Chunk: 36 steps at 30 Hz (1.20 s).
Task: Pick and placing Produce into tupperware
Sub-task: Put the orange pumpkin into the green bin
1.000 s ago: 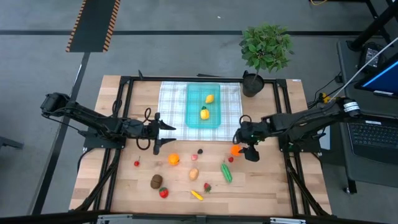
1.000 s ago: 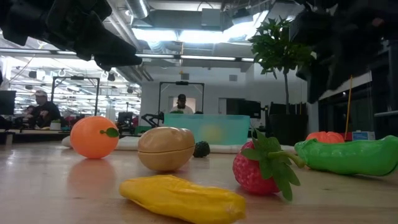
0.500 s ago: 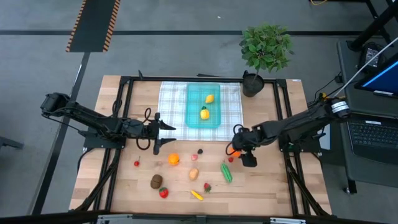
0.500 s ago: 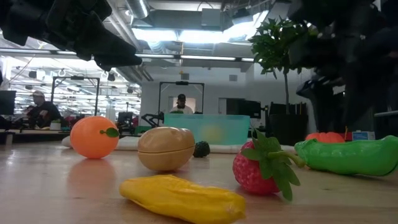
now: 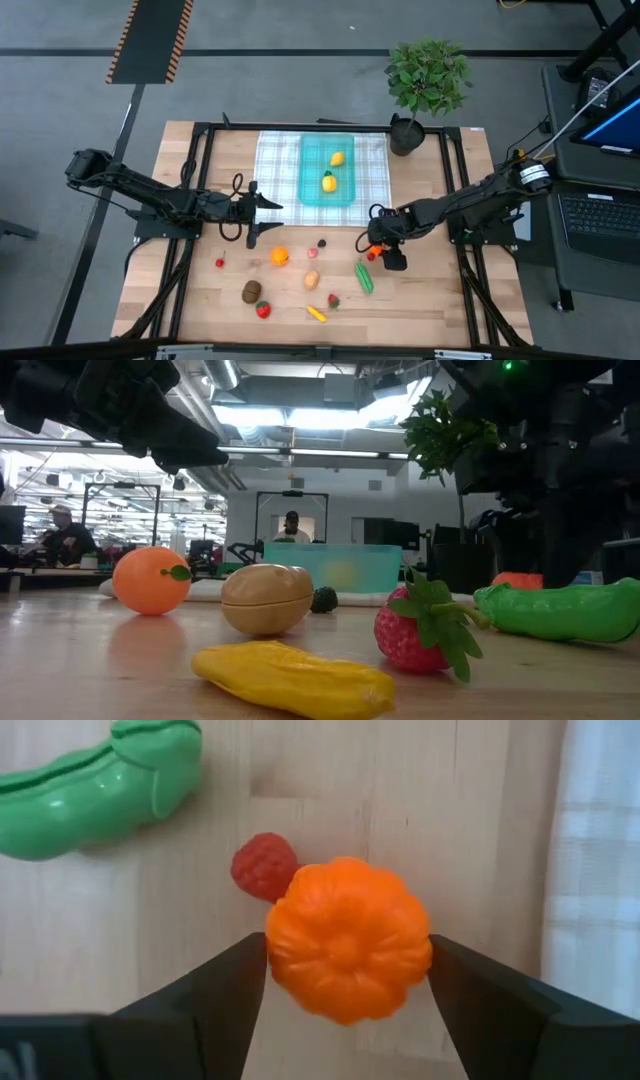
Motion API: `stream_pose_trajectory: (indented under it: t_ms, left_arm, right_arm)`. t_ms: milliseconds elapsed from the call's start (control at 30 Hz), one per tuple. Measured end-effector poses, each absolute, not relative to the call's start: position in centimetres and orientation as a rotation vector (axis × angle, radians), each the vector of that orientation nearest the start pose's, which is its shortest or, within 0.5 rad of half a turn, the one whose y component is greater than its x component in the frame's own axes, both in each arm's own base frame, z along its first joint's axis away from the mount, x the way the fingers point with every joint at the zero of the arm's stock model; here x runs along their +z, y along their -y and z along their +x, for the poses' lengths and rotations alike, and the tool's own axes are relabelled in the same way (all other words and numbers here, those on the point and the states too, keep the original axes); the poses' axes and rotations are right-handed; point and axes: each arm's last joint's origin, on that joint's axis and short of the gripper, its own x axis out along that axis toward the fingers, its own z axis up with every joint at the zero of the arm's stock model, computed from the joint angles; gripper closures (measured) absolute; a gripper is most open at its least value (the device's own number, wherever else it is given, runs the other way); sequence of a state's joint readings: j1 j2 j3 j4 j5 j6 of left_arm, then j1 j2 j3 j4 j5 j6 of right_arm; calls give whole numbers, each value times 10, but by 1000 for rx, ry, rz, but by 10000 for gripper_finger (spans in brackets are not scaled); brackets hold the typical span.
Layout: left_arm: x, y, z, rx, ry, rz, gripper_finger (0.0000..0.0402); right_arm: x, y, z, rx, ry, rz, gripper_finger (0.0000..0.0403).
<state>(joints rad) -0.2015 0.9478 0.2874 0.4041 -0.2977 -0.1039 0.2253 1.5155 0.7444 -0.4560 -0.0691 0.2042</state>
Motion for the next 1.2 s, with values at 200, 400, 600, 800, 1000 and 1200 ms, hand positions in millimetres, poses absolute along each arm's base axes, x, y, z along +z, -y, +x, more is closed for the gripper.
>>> stream_pose_trajectory:
  t_ms: [200,400,600,800,1000,1200]
  left_arm:
    - [191,29,186,108,-243,-40,181]
    - [191,29,186,108,-244,-39,179]
    - [190,29,186,109,-249,-38,183]
    - [190,29,186,109,-249,-38,179]
    - [190,29,186,109,-250,-38,183]
    - [190,29,186,109,-250,-38,179]
  right_arm:
    - [149,-60,253,138,-1207,84,130]
    - [144,-60,255,140,-1215,80,130]
    - [131,-61,258,142,-1256,57,130]
    - [130,-61,259,140,-1258,54,130]
    - [130,-61,259,141,-1255,55,130]
    - [130,-61,259,143,-1253,57,160]
